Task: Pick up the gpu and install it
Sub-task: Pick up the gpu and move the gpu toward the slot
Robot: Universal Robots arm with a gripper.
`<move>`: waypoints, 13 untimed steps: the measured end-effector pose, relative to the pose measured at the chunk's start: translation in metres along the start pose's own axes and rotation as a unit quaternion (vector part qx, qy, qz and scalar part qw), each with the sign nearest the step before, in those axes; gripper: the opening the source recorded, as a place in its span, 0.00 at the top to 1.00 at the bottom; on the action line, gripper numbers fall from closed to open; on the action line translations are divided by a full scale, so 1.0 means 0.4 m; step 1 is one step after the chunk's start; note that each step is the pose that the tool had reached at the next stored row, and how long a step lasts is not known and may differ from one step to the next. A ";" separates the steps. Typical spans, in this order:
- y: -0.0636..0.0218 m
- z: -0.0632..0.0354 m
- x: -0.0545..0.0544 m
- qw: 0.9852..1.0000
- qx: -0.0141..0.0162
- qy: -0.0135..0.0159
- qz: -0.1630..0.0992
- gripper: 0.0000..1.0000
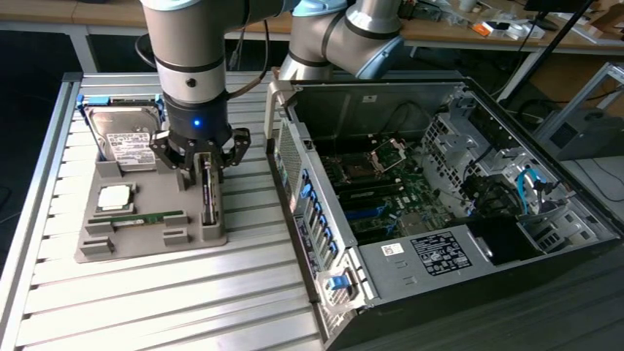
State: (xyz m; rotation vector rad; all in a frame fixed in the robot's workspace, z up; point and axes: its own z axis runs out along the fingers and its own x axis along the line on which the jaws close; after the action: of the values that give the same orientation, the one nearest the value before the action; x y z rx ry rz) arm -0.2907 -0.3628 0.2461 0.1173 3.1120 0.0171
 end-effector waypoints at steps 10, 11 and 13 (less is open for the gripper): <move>0.000 0.000 0.000 1.000 0.000 0.000 0.000 0.73; 0.000 0.000 0.000 1.000 0.000 0.000 0.000 0.73; 0.000 0.000 0.000 1.000 0.000 0.000 0.000 0.73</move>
State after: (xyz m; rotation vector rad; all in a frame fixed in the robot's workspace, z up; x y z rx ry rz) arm -0.2907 -0.3628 0.2461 0.1172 3.1120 0.0171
